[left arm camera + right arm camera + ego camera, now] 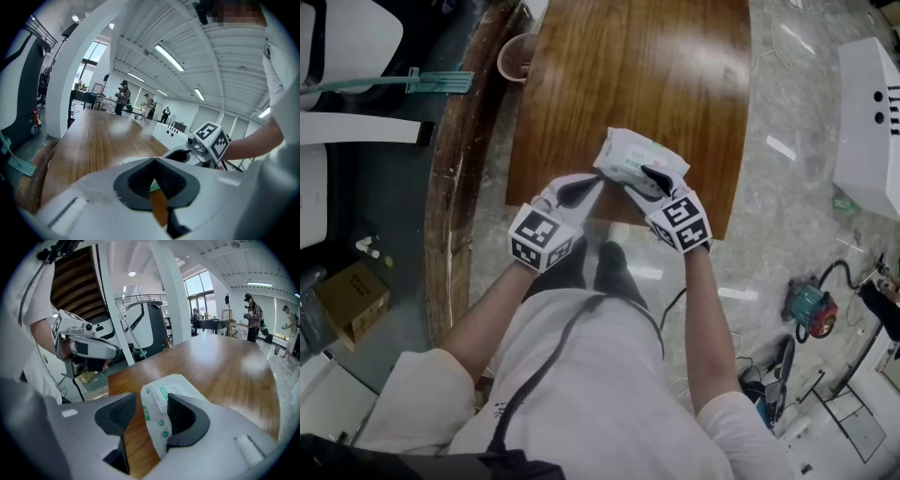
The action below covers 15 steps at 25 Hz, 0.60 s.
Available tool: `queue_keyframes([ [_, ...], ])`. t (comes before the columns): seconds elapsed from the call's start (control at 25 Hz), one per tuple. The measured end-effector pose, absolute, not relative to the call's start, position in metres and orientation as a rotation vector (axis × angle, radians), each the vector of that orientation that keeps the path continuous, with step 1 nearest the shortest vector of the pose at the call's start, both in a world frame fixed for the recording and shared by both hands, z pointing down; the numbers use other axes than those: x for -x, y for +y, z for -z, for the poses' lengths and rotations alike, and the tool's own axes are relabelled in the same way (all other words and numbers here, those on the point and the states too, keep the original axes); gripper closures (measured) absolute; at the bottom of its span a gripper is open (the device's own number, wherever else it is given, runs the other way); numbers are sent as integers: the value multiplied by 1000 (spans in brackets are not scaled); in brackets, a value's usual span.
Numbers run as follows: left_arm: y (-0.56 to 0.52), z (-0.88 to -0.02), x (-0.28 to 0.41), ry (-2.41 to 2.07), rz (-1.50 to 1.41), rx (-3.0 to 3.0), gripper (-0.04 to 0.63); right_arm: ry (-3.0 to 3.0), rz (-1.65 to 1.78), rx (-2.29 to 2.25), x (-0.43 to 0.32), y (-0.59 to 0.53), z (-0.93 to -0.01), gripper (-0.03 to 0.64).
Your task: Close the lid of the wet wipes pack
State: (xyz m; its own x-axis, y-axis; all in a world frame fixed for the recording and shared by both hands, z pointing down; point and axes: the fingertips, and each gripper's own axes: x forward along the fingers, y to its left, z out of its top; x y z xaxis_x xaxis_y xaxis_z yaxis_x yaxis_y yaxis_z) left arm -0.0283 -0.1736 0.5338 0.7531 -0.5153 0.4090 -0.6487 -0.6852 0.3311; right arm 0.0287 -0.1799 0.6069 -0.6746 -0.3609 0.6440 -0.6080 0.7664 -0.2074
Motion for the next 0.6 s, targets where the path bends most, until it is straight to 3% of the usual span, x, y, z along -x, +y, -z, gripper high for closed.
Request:
queue_keyframes([
  [0.44, -169, -529, 37, -904, -387, -2490, 594, -2248, -493, -679, -24, -175, -620, 413],
  [0.6, -163, -527, 37, -897, -395, -2496, 594, -2207, -497, -699, -26, -180, -625, 470],
])
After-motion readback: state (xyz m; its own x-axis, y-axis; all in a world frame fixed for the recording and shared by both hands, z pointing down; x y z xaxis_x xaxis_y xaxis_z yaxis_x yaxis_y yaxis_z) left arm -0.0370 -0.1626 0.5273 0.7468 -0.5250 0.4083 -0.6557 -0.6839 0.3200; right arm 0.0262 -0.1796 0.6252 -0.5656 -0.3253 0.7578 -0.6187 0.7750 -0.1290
